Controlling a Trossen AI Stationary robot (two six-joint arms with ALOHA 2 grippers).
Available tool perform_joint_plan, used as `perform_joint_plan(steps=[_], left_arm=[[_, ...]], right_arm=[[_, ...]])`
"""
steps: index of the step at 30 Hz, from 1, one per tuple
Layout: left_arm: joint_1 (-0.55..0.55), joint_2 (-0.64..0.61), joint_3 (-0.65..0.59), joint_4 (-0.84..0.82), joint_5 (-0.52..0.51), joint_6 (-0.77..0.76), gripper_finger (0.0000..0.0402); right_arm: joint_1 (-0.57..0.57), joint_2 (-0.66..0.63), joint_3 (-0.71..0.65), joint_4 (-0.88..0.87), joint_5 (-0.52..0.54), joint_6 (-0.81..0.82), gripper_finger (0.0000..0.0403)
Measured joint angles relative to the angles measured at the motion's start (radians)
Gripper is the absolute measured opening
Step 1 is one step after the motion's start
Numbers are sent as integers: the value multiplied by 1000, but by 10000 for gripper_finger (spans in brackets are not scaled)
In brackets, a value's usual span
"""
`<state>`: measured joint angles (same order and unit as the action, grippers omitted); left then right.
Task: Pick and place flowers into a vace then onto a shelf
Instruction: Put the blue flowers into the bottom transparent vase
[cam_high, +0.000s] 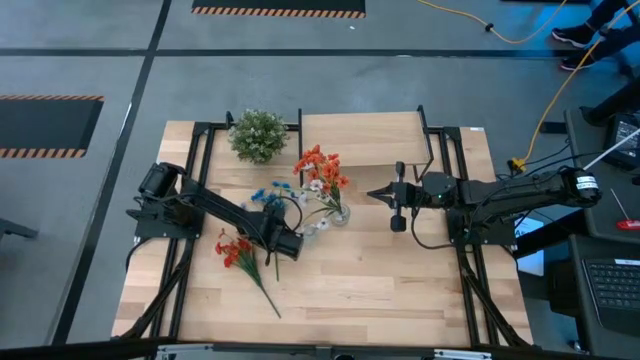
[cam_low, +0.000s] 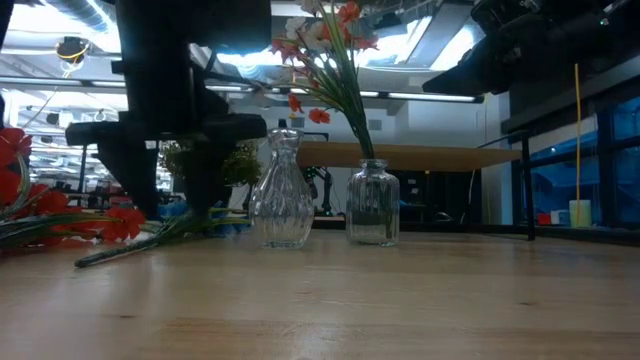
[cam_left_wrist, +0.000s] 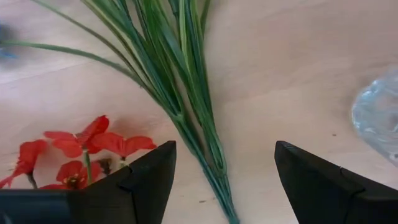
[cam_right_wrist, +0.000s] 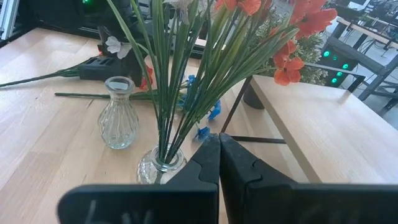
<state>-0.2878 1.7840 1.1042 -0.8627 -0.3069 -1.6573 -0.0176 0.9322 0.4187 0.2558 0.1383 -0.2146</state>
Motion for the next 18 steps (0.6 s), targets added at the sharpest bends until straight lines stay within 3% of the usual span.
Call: perform_joint_plan(steps=[13, 18], left_arm=[[2, 6, -19, -5, -22, -1, 264], [2, 6, -72, 71, -21, -7, 264]], right_arm=[[0, 0, 0, 0, 0, 0, 4], [0, 0, 0, 0, 0, 0, 4]])
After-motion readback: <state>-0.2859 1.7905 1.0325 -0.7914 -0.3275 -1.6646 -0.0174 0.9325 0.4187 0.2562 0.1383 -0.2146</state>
